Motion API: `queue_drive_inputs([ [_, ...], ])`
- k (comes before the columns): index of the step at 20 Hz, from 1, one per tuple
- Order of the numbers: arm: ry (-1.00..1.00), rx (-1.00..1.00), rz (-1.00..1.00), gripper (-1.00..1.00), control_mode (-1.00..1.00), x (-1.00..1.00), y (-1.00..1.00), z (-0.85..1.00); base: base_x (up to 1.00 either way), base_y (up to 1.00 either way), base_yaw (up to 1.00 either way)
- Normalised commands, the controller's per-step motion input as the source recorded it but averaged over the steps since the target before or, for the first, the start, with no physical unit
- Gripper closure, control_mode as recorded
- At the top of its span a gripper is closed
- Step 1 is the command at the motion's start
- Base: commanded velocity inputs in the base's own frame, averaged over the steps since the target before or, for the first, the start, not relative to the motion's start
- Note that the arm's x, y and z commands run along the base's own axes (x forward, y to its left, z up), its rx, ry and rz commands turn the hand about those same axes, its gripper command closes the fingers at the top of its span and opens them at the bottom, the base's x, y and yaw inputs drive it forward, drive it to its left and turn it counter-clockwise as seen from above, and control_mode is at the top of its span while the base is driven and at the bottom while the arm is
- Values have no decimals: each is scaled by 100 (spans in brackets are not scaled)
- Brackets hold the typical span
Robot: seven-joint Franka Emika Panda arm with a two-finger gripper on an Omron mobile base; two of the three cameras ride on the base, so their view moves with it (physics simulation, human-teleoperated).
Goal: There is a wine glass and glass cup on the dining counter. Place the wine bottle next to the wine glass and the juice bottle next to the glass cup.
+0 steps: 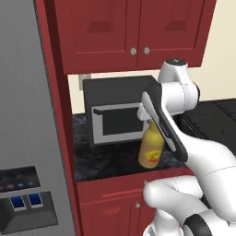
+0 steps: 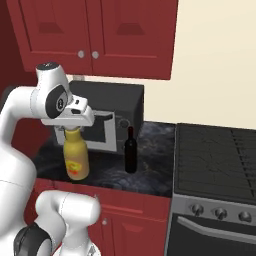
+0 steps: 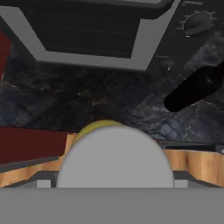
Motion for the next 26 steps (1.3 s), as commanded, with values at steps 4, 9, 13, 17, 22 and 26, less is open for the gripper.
queue_drive_inputs([
  [4, 0, 0, 0, 100, 100, 0, 0, 0, -54, 26, 2],
  [9, 0, 0, 0, 100, 100, 0, 0, 0, -21, 20, 56],
  [13, 0, 0, 0, 100, 100, 0, 0, 0, -13, 15, 97],
  [17, 0, 0, 0, 100, 100, 0, 0, 0, -13, 2, 100],
  [22, 0, 0, 0, 100, 100, 0, 0, 0, -12, 2, 100],
  [26, 0, 0, 0, 100, 100, 0, 0, 0, -10, 5, 100],
])
